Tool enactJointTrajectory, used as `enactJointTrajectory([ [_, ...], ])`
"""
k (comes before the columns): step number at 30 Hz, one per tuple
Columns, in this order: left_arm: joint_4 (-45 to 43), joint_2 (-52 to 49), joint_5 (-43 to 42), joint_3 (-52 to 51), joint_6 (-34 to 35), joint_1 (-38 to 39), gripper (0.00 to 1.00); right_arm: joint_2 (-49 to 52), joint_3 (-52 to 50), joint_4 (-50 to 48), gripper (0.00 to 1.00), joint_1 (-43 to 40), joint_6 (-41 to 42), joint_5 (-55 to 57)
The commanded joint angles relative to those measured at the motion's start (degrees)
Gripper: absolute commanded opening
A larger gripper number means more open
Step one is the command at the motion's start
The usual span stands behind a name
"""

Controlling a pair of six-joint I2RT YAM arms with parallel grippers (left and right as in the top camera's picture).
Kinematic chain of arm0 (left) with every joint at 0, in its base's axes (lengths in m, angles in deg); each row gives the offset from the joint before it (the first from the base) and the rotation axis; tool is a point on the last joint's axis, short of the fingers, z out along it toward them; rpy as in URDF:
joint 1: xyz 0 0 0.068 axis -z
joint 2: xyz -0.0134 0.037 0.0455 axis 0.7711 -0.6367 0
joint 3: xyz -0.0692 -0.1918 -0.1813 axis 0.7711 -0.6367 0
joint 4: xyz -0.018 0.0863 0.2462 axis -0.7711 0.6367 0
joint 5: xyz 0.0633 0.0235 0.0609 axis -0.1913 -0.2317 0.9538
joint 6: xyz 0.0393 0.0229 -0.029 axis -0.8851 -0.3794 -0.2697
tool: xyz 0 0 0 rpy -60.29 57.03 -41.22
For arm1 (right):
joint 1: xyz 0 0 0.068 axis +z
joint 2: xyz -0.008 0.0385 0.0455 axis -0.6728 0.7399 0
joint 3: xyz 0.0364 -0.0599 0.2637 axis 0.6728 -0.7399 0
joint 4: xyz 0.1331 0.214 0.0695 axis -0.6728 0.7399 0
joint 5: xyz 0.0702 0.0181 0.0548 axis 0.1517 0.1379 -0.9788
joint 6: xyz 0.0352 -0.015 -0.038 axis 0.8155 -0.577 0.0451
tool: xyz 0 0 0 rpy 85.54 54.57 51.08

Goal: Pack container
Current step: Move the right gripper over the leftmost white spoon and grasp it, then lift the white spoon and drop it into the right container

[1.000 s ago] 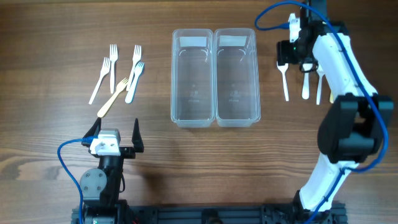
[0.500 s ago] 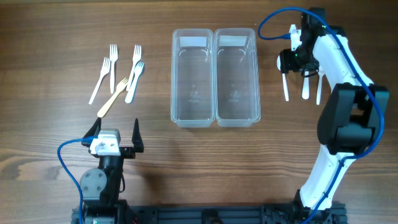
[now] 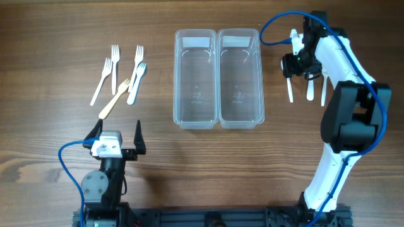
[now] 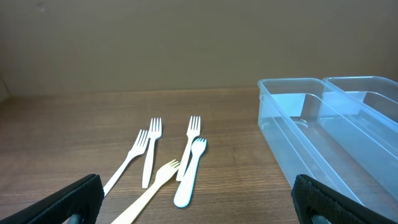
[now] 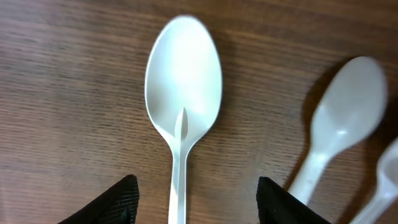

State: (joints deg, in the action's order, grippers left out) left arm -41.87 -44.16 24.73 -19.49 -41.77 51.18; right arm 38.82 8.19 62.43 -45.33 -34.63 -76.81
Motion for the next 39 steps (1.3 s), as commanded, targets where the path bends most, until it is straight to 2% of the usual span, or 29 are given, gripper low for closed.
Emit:
enactJointTrajectory([
  [1,-0.02,0.42,-0.68,-0.42,-1.29,-0.37,1.0,2.86,-0.92,0.22,0.57,-0.02,-1.01,1.01],
  [4,-0.02,0.37,-0.68,-0.42,-1.29,-0.37,1.0,3.13,-0.92,0.2,0.48,-0.02,-0.94,0.66],
  [8,-0.02,0.37,-0.68,-0.42,-1.29,-0.37,1.0,3.15,-0.92,-0.11,0.54,-0.02,-0.92,-1.01],
  [13,-0.02,0.37,-0.68,-0.42,-1.29,-0.37,1.0,3.15,-0.92,-0.26,0.47,-0.02,-0.76,-1.97],
  [15,-0.02,0.37,-0.68,-0.42,-1.29,-0.37,1.0,3.15,-0.92,-0.63,0.4,-0.02,-0.79,-2.78],
  [25,-0.02,0.37,-0.68,-0.42,-1.29,-0.37,1.0,3.15,-0.92,-2.71,0.39,0.9,-0.81,-4.85],
  [30,-0.02,0.37,-0.68,-0.42,-1.29,-0.37,1.0,3.21,-0.92,-2.71,0.27,1.31,-0.72,-4.83],
  [34,-0.02,0.37,-0.68,-0.42,-1.29,-0.37,1.0,3.21,-0.92,-2.47,0.21,1.31,-0.48,-4.81],
  [39,-0.02,0.37,-0.68,-0.42,-1.29,-0.37,1.0,3.19,-0.76,-2.21,0.04,1.29,1.97,-2.62],
])
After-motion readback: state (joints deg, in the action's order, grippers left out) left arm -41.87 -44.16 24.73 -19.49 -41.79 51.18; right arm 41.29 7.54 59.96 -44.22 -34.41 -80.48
